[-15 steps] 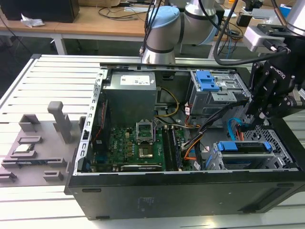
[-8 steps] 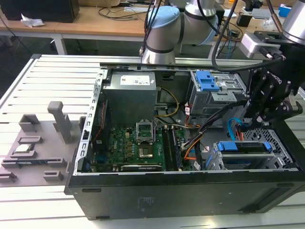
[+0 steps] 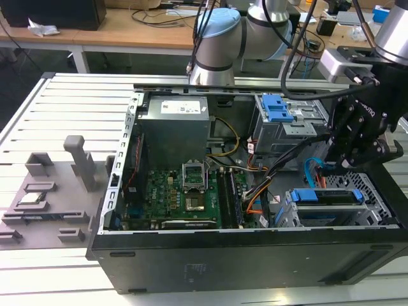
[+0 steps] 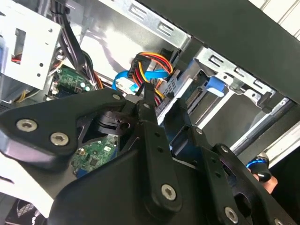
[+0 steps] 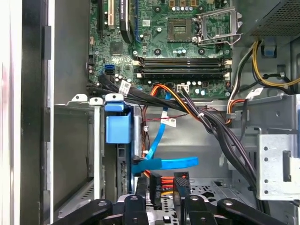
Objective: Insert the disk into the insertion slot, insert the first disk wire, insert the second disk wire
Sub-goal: 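Insert the first disk wire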
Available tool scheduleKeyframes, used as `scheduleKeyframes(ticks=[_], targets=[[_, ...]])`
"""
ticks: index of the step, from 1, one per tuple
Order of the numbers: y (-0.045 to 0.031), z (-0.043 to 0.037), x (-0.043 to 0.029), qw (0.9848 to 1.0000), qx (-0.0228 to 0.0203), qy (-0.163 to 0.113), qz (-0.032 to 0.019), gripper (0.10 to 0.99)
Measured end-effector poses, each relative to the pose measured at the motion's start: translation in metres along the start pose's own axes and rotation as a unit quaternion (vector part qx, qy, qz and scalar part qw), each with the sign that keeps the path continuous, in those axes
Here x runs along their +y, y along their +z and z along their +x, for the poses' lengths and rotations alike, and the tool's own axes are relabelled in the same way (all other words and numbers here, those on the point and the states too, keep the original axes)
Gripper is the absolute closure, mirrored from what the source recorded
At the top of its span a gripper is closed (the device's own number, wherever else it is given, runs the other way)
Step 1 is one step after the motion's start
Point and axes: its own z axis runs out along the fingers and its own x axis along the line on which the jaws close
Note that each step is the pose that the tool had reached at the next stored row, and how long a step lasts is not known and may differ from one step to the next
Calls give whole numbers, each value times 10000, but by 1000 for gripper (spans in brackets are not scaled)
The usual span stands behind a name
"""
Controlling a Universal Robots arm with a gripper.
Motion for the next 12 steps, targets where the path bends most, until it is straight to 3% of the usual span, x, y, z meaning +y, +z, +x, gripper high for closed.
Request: scheduleKeyframes(ticks=[9, 12], targets=[[0, 7, 0, 10000, 1, 0, 0, 737], [0, 8, 0, 10000, 1, 0, 0, 918]])
